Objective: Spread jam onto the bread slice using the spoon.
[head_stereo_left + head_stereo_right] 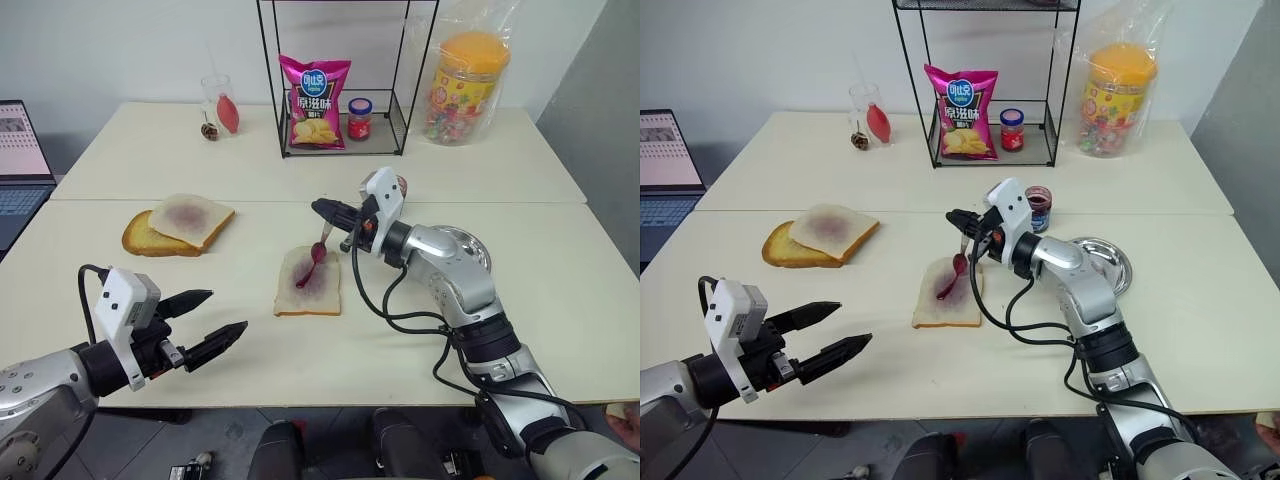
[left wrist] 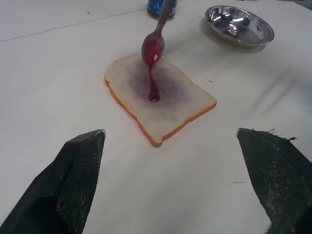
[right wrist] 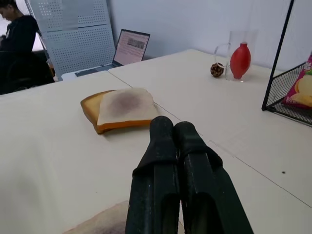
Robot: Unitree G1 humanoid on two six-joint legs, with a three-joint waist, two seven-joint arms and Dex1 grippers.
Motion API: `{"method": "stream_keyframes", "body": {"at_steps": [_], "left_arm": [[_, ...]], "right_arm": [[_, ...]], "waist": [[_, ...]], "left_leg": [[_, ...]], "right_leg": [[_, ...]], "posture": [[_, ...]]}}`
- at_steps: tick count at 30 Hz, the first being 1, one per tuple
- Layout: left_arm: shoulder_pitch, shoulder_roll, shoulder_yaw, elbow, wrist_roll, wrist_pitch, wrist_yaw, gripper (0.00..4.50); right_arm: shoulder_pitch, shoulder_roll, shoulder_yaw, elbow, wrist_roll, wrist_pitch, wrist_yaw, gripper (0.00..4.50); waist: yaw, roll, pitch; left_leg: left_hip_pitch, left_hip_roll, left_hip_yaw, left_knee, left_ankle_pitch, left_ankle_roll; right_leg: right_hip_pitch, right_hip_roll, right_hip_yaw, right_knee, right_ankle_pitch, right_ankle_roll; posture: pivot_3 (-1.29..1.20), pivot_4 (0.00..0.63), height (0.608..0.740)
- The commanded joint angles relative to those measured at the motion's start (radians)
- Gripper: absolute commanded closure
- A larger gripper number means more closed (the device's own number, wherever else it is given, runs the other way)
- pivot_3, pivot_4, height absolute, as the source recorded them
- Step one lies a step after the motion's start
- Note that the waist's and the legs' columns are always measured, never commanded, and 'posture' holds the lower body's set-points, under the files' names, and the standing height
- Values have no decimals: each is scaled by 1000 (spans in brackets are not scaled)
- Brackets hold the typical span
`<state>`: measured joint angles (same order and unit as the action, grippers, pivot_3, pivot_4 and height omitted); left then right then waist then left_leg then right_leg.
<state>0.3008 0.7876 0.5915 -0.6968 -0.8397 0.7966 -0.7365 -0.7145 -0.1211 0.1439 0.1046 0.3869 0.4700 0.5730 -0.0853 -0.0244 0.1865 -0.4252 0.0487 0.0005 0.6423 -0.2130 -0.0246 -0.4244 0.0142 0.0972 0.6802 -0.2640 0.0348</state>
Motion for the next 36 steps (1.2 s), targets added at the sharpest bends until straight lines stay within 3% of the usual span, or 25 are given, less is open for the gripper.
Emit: {"method": "stream_keyframes", "body": {"at_steps": [1, 8, 16, 27, 36], "left_arm": [[-11, 21, -9, 2, 7, -25, -14, 0], [-19, 26, -11, 14, 21, -31, -19, 0], [-24, 33, -13, 26, 42, -41, -22, 0], [-57, 61, -31, 61, 47, -45, -43, 0], [-57, 68, -20, 66, 51, -45, -55, 0]], "right_arm": [[-55, 88, -173, -28, 234, 280, -114, 4478], [-43, 164, -236, 15, 297, 427, -212, 4478], [-32, 93, -171, 123, 157, 282, -144, 4478], [-126, 40, -244, 209, 147, 216, -125, 4478], [-129, 152, -297, 126, 253, 338, -197, 4478]], "waist": [[0, 0, 0], [-2, 0, 0], [-2, 0, 0], [-3, 0, 0], [-4, 0, 0]], "left_leg": [[0, 0, 0, 0, 0, 0], [0, 0, -1, 0, 0, 0], [0, 0, 0, 0, 0, 0], [0, 0, 0, 0, 0, 0], [0, 0, -1, -4, 0, 0]], "right_leg": [[0, 0, 0, 0, 0, 0], [0, 0, -1, 0, 0, 0], [0, 0, 0, -1, 0, 0], [0, 0, 0, 0, 0, 0], [-1, 1, -1, 0, 1, 3]], "posture": [[0, 150, 740], [0, 150, 740], [0, 150, 740], [0, 150, 740], [0, 150, 740]]}}
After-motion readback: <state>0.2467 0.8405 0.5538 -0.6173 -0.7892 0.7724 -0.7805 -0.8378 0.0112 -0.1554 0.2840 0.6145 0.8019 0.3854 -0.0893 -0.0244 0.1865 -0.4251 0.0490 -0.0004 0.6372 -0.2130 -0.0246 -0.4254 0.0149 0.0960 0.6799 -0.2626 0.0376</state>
